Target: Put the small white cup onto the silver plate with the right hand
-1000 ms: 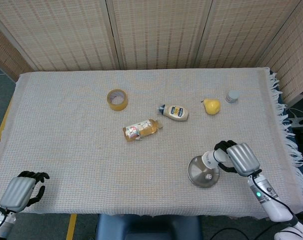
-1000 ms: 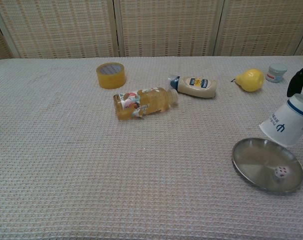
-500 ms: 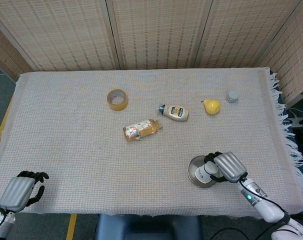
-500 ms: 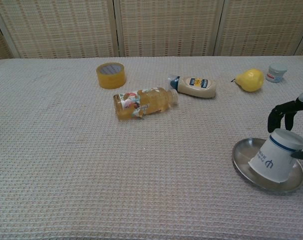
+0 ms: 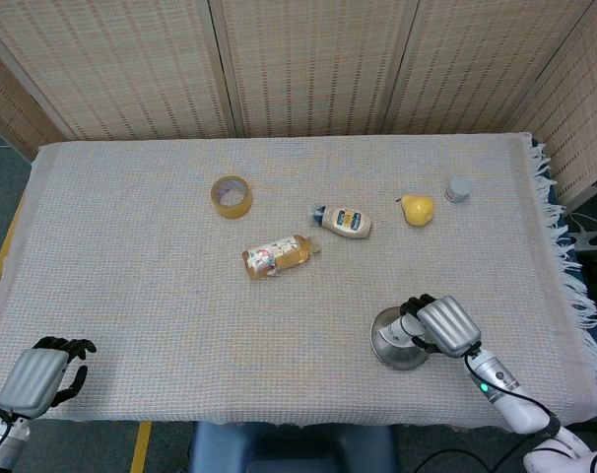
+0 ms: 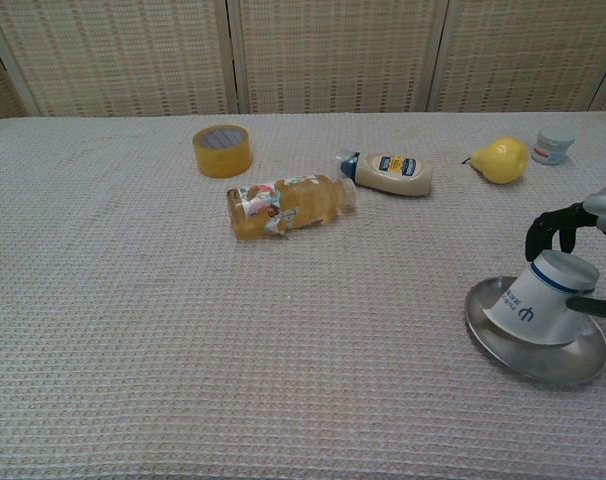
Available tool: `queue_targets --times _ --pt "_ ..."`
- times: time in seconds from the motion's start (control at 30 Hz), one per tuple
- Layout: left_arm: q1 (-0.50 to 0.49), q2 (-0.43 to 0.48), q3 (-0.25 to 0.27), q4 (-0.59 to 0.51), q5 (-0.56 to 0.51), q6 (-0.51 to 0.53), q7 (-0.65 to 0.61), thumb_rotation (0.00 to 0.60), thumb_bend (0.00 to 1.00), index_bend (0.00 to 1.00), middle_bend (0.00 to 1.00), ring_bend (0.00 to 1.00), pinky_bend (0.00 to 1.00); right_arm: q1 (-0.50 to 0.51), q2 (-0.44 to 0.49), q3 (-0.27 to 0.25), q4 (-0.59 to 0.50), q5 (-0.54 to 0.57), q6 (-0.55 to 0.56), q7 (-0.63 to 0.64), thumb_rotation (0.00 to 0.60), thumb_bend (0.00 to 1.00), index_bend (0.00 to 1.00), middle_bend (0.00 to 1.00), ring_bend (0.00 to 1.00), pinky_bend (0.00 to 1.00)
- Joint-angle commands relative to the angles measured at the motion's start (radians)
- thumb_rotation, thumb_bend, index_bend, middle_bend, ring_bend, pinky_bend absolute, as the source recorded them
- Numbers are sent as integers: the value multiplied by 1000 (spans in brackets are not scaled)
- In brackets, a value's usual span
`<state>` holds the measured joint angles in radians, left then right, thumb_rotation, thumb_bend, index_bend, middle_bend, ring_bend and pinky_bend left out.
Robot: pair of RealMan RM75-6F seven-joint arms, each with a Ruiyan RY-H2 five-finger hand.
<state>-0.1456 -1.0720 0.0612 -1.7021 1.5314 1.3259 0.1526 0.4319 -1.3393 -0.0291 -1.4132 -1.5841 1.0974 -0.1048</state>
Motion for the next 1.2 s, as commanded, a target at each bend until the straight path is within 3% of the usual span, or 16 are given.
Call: queue_targets --times 0.03,0.4,0.6,0.87,1.2 --pt "0 0 0 0 0 0 -1 600 510 381 440 373 300 -2 -25 1 33 -21 26 2 600 149 550 441 386 746" --pt "2 5 -2 -5 -8 1 -3 600 510 381 440 373 301 3 -90 11 118 -68 93 -19 600 148 550 441 386 746" --pt "3 6 1 -7 0 3 -3 600 511 381 440 373 300 11 -90 -4 106 -76 80 21 600 149 549 441 386 746" --pt "1 4 1 -9 -3 -3 7 600 511 381 440 373 300 30 -33 -44 21 -64 5 167 600 149 549 441 386 746" --pt "0 5 1 -10 -7 -6 9 600 511 381 440 373 300 29 -73 -28 95 -64 31 154 600 149 549 442 386 746"
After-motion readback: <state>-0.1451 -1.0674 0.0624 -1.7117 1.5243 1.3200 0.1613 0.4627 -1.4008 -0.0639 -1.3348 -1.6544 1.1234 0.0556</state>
